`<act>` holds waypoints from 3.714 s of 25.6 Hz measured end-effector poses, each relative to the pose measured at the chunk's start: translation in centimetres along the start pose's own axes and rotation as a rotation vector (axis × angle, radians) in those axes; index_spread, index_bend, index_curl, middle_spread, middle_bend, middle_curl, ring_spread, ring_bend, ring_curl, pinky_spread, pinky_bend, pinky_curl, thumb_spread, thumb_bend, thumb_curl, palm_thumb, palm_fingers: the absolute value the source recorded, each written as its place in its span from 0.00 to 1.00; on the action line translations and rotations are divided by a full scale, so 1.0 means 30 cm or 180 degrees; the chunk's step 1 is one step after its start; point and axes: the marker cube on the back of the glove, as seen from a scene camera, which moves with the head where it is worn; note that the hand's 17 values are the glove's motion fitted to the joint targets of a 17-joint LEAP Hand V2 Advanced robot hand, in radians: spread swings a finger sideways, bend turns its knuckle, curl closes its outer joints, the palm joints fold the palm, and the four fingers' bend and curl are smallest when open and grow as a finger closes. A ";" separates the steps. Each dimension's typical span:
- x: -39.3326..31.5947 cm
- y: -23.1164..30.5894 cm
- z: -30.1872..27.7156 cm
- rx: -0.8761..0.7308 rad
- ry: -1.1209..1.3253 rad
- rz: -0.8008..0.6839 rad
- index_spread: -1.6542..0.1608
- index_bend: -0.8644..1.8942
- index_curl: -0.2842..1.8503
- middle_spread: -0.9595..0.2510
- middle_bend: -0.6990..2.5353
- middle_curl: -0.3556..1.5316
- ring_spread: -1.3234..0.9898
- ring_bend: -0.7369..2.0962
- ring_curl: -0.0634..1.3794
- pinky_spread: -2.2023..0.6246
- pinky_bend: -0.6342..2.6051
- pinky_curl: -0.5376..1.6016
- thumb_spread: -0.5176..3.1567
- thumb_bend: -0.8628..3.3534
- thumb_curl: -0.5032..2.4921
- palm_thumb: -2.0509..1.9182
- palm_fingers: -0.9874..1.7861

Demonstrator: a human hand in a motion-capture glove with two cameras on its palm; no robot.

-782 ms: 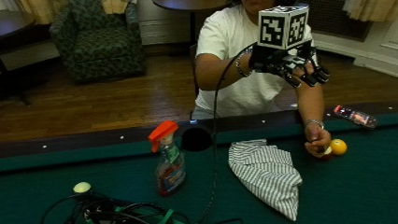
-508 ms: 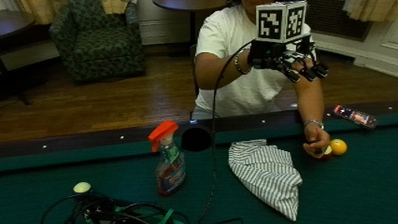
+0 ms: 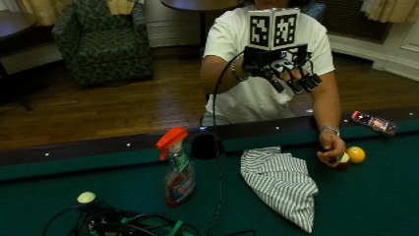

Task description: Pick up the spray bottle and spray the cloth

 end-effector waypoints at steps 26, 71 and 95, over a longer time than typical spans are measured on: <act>0.530 0.409 0.059 0.0138 -0.0799 0.0998 0.66 0.37 0.26 0.72 0.27 0.33 0.54 0.38 0.23 0.85 0.30 0.39 0.43 0.20 0.25 0.59 0.54; 0.829 0.839 0.539 0.1071 -0.3247 0.1789 0.68 0.36 0.25 0.68 0.27 0.36 0.52 0.41 0.27 0.84 0.29 0.41 0.42 0.20 0.28 0.70 0.57; 0.869 0.574 0.651 0.1566 -0.3261 0.2390 0.70 0.35 0.25 0.61 0.29 0.39 0.49 0.43 0.29 0.78 0.30 0.42 0.40 0.20 0.31 0.76 0.69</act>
